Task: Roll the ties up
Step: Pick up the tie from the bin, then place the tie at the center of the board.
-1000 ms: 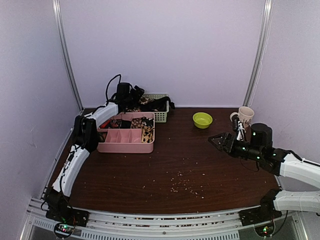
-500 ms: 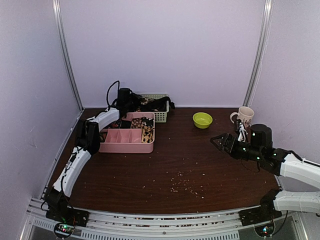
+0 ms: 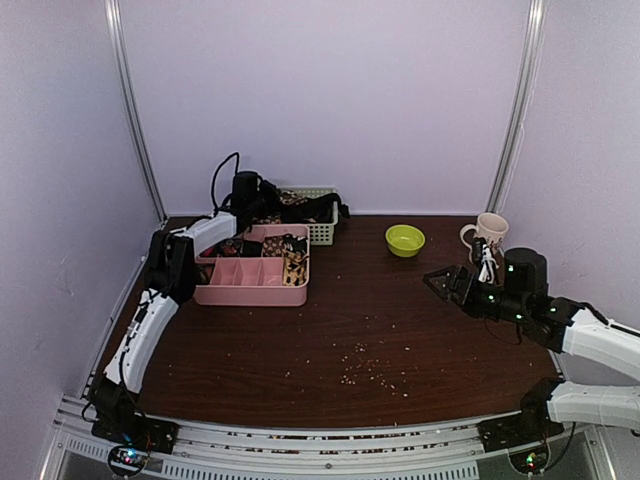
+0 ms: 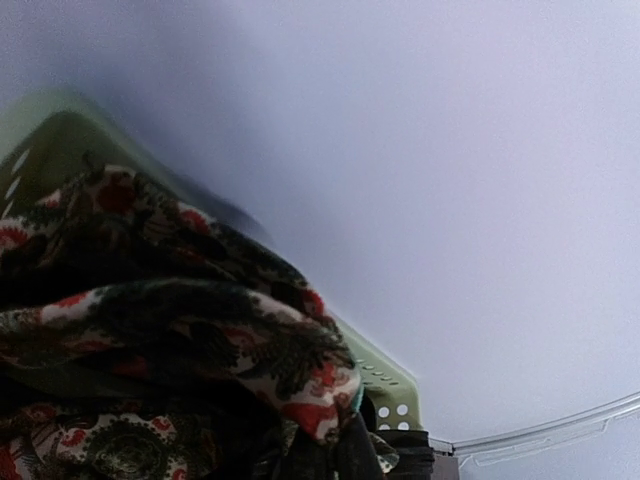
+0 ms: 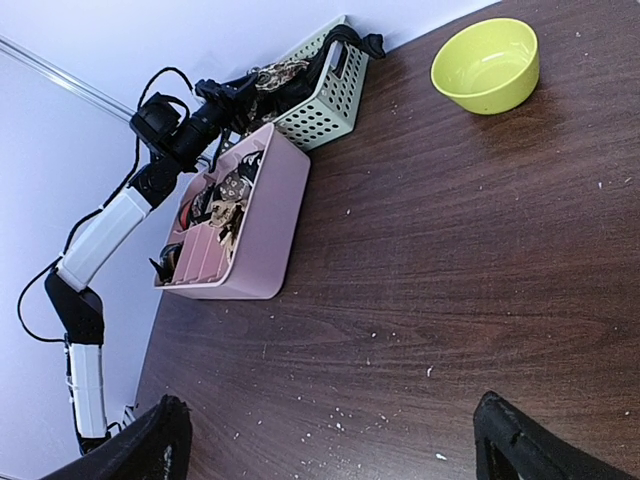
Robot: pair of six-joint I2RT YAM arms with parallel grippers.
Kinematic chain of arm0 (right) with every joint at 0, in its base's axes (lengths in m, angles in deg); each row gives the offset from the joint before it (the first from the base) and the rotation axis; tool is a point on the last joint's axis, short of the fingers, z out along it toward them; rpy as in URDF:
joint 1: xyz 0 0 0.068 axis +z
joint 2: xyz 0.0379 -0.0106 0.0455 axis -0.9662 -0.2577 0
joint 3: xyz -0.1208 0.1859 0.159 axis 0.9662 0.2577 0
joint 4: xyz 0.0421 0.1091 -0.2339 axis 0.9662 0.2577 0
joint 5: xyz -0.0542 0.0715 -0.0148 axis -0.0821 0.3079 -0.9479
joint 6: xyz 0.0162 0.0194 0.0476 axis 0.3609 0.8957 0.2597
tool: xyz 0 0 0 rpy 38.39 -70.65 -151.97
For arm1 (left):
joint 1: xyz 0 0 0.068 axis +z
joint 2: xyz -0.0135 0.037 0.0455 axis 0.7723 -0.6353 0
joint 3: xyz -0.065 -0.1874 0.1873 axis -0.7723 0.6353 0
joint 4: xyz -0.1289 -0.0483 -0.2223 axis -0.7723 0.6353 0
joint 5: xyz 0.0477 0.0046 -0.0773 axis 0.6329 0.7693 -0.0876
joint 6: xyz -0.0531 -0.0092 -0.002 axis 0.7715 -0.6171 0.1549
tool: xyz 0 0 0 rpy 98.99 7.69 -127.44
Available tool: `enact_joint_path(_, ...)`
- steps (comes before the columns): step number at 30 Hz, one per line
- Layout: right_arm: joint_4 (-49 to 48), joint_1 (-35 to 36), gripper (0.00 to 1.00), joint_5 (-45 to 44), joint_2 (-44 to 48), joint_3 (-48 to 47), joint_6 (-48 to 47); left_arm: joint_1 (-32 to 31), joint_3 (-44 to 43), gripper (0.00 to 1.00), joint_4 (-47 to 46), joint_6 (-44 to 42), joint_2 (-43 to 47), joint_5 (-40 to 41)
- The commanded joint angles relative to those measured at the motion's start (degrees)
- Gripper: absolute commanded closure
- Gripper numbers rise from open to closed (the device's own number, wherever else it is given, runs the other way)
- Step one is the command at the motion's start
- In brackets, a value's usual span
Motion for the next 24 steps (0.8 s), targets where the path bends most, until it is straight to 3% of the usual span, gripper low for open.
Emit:
enact_joint_path(1,-1.1,-0.5,0.02,0.6,1.2,0.2,-0.1,-0.4,2.2,1.0,-6.7,-10.1,12.0,-1.3)
enact_joint_path(11,-1.2,-0.6,0.02,1.4,3.3,0.7,-1.2,-1.2,6.0,1.0,-5.8,-20.0,25.4,-5.4)
enact_joint_path(24,-4.2,-0.7,0.02,3.6,2.2,1.2,-2.4,-7.6,9.9,1.0,2.4,-39.3,43.0,-3.2)
